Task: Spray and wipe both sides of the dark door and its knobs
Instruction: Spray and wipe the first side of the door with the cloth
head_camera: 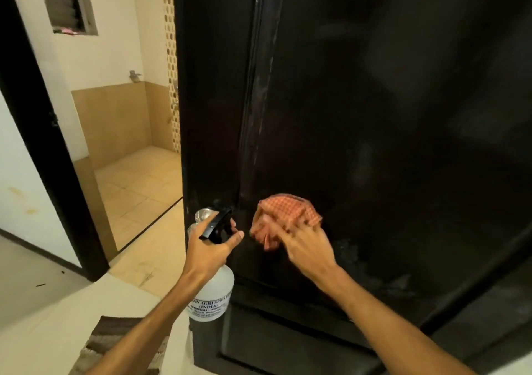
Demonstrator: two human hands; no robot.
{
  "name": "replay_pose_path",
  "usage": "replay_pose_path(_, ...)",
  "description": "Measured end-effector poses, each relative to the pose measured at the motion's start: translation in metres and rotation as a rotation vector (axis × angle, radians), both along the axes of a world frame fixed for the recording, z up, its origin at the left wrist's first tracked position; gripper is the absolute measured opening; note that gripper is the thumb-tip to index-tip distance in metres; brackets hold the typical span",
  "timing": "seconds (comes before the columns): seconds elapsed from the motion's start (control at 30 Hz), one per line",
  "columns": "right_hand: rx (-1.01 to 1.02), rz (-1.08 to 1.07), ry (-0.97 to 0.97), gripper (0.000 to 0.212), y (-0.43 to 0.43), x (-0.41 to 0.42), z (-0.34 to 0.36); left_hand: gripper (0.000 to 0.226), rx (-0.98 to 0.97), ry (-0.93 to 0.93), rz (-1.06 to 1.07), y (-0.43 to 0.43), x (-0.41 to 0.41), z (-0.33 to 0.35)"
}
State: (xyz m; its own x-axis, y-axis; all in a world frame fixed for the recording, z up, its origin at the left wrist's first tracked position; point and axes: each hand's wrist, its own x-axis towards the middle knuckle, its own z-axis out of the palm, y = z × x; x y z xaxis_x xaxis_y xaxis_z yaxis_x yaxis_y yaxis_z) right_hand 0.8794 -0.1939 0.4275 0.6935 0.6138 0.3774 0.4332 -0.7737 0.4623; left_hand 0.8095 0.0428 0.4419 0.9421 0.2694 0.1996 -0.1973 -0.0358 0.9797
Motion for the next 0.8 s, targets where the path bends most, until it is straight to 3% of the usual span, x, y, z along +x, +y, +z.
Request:
replay_pose_path(0.1,0.24,-0.118,-0.323,0.074,-0.034,-0.006,0.029,0.028,-0.016,0.049,-0.02,-0.02,0.0,0.0)
replay_pose_path(0.17,0.268,-0.069,-0.348,0.07,-0.049,-0.018,0.01,0.023,0.012,0.039,-0.024,-0.025,-0.006,-0.004)
replay_pose_path(0.27,0.304,-0.156,-0.301,0.082,-0.096,-0.046,-0.028,0.016,0.074,-0.003,-0.155,-0.064,-0.004,0.0)
replay_pose_path(0.33,0.494,-0.209,-0.343,0.083,-0.129,-0.05,-0.019,0.015,0.07,-0.018,-0.228,-0.088,-0.003,0.005)
replay_pose_path(0.47,0.982,-0.317,-0.553,0.051,-0.207,-0.057,0.029,0.014,0.118,-0.021,-0.364,-0.152,-0.01,0.009)
replay_pose_path(0.57,1.34,-0.472,-0.623,0.056,-0.244,-0.07,0.009,0.013,0.112,-0.013,-0.473,-0.205,-0.02,0.006)
replay_pose_path(0.7,1.441,-0.492,-0.448,0.045,-0.243,-0.093,-0.065,0.013,0.132,0.005,-0.548,-0.257,-0.025,0.0)
replay_pose_path(0.8,1.532,-0.499,-0.406,0.041,-0.264,-0.108,-0.052,0.012,0.15,0.021,-0.594,-0.298,-0.032,-0.003)
